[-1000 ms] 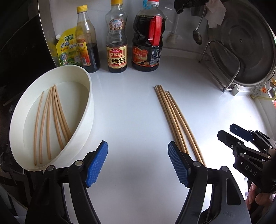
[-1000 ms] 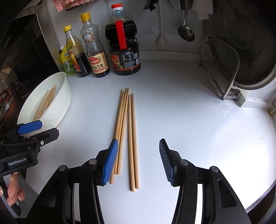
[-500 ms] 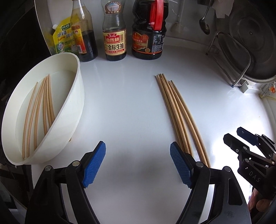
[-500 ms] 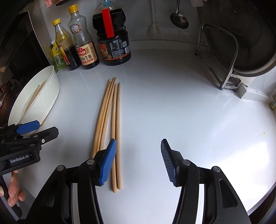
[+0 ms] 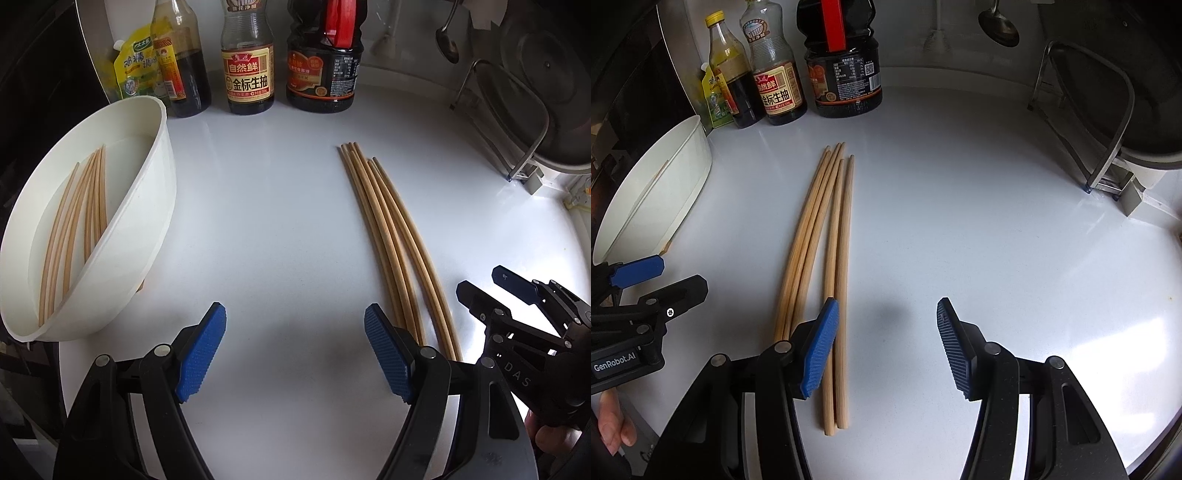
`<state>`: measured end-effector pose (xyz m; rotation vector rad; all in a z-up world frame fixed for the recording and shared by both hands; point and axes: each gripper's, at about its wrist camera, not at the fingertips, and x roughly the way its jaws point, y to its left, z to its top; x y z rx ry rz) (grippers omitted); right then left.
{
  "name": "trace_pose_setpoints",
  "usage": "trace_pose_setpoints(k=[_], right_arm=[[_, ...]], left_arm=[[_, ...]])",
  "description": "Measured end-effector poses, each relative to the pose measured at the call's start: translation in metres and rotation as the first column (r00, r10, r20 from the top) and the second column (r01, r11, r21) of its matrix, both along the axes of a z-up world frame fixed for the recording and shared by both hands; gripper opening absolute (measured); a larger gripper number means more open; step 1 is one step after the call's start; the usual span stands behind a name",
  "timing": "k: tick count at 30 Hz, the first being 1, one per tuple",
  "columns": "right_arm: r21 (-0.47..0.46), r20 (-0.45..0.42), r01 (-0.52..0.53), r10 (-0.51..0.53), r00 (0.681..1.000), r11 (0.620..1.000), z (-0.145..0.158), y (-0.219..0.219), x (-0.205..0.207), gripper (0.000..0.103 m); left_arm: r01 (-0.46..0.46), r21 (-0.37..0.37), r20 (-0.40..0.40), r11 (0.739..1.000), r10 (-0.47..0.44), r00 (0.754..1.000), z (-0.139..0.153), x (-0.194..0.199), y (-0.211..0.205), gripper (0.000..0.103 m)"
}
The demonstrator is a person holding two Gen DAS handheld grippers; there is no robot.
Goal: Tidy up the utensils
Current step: 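Position both open tools over the bundle, nudging single chopsticks apart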
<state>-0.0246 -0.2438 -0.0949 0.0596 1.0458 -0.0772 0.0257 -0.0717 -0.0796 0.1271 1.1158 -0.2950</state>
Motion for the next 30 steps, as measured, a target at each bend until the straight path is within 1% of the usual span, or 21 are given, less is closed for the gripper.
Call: trace_pose_setpoints(k=[14,24,27,29,30], right_arm=[[-0.034,-0.016,-0.034,0.033,0.999,0.999,-0.014,0.006,0.005,0.053],[-0.057,-0.005,-0.048,0.048,0.999,0.997,-0.019,0.009,0.009,0.052],[-0.059,0.011,-0.046,0.046,0.999,0.997,-0.018,0.008,0.008,0.039],[-0.057,0.016,-0.048,0.049,0.999,0.997,-0.018,0.008,0.008,0.036],[-0.060,0.018,-0.049,0.050,0.999,0.997,-0.018,0.008,0.008,0.032]], left_arm=[[-0.011,0.006,-0.013,1.000,0.011,1.000,-0.006,0.000,-0.002,0.076],[-0.015,0.015,-0.009,1.000,0.015,1.000,-0.006,0.001,0.000,0.076],[-0.019,0.017,-0.012,1.000,0.019,1.000,-0.007,0.002,-0.001,0.076],[-0.019,0.014,-0.013,1.000,0.020,1.000,-0.009,0.003,-0.003,0.076],[-0.019,0.014,-0.013,1.000,0.019,1.000,-0.009,0.003,-0.005,0.076]])
